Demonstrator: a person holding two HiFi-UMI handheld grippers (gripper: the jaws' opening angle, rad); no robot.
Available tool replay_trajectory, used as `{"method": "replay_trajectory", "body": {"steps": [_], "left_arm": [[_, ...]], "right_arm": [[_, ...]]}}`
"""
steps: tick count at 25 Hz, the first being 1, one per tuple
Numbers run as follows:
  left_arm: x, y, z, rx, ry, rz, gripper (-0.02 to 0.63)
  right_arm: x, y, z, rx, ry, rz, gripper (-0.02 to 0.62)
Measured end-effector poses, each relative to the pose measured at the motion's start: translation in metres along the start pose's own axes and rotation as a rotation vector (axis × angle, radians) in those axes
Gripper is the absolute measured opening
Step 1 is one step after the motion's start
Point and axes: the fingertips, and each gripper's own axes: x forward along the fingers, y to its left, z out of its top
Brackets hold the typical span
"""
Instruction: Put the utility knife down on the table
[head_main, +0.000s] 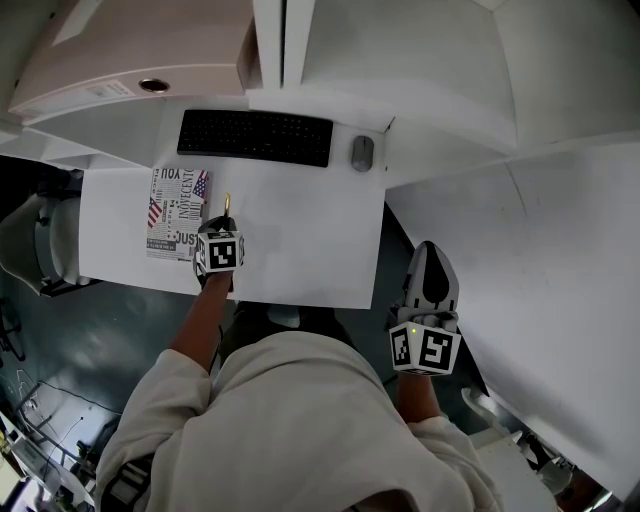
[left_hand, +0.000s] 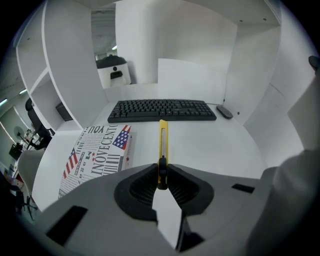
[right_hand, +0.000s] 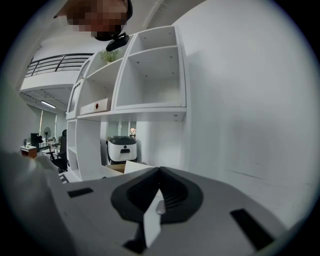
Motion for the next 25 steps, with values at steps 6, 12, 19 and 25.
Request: {"method": "replay_trajectory", "body": {"steps": [6,12,19,25], "left_arm": [[0.017,-0.003,-0.007,-0.015,0.052,-0.006,0.057],[0.03,-0.008,-0.016,-0.019,0.108,-0.016,0.057],[0.041,-0.012,-0.024,-0.026,0.183,-0.026,0.057],[0.047,-0.014,-0.031,-0.025,0.244,-0.034,0.057]], "right_arm": [[0.002,-0.01,-0.007,0.01,0.016,-0.017,0.003],[0.008,-0.018,-0.016,0.023,0.032,-0.027,0.003],[0.015,-0.029,-0.024,0.04,0.043,-0.036,0.003],[0.021,-0.037,-0.03,0.059,0.05,-0.038,0.003]]}}
